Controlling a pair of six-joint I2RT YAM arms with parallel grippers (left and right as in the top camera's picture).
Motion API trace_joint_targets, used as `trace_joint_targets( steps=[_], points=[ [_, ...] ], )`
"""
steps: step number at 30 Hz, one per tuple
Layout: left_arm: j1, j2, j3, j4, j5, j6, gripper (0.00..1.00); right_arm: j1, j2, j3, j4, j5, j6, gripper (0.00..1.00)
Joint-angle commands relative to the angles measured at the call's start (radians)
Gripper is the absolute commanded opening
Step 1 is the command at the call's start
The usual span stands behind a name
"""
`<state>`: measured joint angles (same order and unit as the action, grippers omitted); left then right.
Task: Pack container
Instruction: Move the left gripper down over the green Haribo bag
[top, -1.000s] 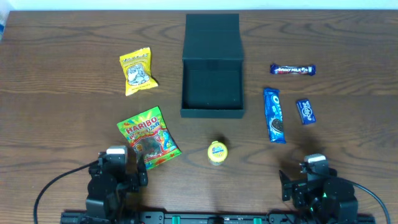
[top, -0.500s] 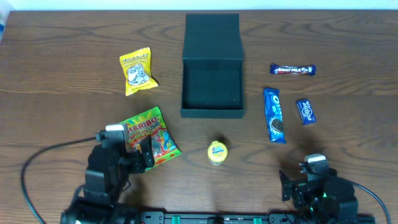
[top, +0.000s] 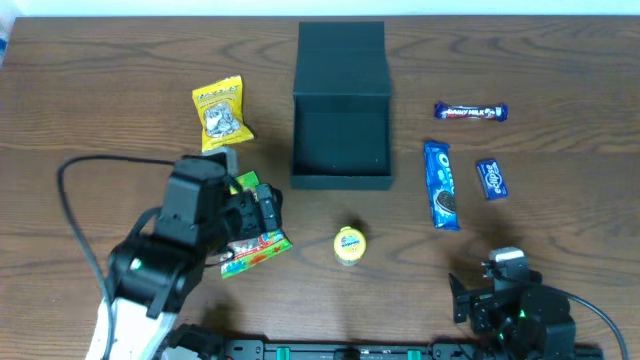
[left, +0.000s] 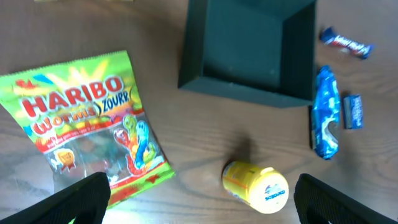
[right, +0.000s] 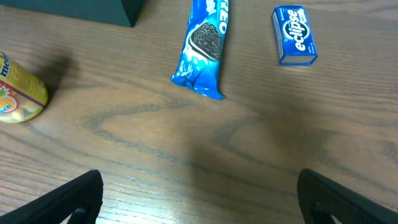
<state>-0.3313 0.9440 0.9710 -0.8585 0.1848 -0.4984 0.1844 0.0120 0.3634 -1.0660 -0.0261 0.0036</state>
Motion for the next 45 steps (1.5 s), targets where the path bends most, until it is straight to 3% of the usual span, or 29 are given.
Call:
trace_joint_targets(
  steps=[1, 3, 8, 22, 29, 35, 45],
  points=[
    [-0.004, 0.026, 0.021, -0.006, 0.011, -0.014, 0.96, -0.007, -0.006, -0.005, -0.008, 0.0, -0.008, 0.99],
    [-0.002, 0.044, 0.021, -0.018, -0.022, -0.02, 0.96, -0.007, -0.006, -0.005, -0.008, 0.0, -0.008, 0.99],
    [0.019, 0.101, 0.021, -0.162, -0.119, -0.205, 0.96, -0.007, -0.006, -0.005, -0.008, 0.0, -0.008, 0.99],
    [0.066, 0.318, 0.018, -0.242, -0.177, -0.159, 0.96, -0.007, -0.006, -0.005, -0.008, 0.0, -0.008, 0.99],
    [0.102, 0.345, -0.05, -0.121, -0.139, -0.065, 0.96, -0.007, -0.006, -0.005, -0.008, 0.0, -0.008, 0.99],
    [0.109, 0.354, -0.148, -0.012, -0.128, -0.063, 0.96, -0.007, -0.006, -0.005, -0.008, 0.0, -0.008, 0.99],
    [0.108, 0.492, -0.154, 0.08, -0.055, -0.063, 0.96, -0.007, -0.006, -0.005, -0.008, 0.0, -0.008, 0.99]
  ],
)
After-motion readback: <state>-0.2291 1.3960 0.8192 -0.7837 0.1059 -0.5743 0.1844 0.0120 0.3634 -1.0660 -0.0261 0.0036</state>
